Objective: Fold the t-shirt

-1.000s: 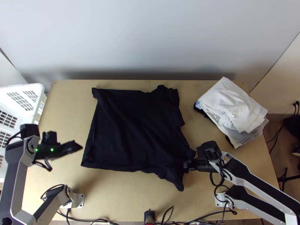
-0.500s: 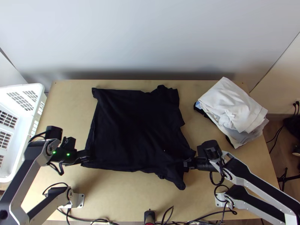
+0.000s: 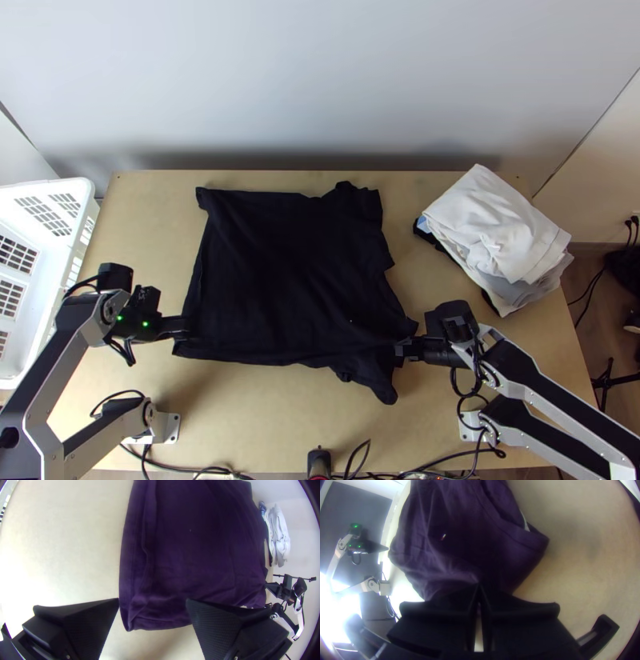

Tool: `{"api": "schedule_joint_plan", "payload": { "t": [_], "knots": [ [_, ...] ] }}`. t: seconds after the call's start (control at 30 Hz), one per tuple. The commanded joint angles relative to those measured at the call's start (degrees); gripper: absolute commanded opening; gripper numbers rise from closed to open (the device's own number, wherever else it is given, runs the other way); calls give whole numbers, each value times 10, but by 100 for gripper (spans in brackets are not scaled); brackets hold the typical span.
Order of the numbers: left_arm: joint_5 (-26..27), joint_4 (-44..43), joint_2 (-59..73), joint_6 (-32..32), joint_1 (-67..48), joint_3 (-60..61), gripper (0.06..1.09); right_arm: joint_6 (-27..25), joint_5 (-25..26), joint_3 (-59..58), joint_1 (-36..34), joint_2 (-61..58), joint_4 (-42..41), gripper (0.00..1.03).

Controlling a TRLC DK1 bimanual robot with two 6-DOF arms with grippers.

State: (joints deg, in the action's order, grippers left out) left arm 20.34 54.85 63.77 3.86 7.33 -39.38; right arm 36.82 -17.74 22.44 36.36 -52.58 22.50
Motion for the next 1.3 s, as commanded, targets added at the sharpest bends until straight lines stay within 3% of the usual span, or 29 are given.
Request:
{"api": "schedule_joint_plan", "payload": {
  "t": [0.0, 0.27, 0.3, 0.37, 0.4, 0.43, 0.47, 0.6, 0.7, 0.8, 0.97, 1.27],
  "knots": [
    [-11, -4, 11, 25, 14, 2, 103, 0, 1, 2, -1, -2, -3, 3],
    [-7, -29, 58, -7, -32, 23, 103, 0, 1, 5, -1, -8, -2, 3],
    [-5, -29, 62, -10, -36, 25, 98, 0, 1, 5, -1, -8, -2, 3],
    [5, -43, 62, -16, -40, 33, 77, 0, 1, 6, -1, -8, 0, 3],
    [19, -50, 58, -17, -39, 35, 53, 0, 0, 6, -2, -7, 0, 3],
    [21, -82, 51, -31, -36, 40, 22, 0, 1, 8, -2, -7, 1, 3],
    [21, -120, 37, -56, -33, 45, 10, 3, 0, 11, -4, -7, 1, 3],
    [43, -106, 16, -56, -39, 8, 9, 11, 1, 60, -16, 6, 1, 3],
    [123, -60, 19, -82, -8, -100, 9, 12, 0, 141, -31, 16, -4, 3],
    [227, -54, 26, -184, 31, -226, 9, 26, 1, 228, -56, 12, -24, 3],
    [250, -117, 25, -367, 4, -402, 9, 28, 2, 370, -103, -8, -37, 3],
    [280, -175, 63, -566, 0, -650, 9, -5, 2, 568, -124, 20, -53, 3]
  ]
}}
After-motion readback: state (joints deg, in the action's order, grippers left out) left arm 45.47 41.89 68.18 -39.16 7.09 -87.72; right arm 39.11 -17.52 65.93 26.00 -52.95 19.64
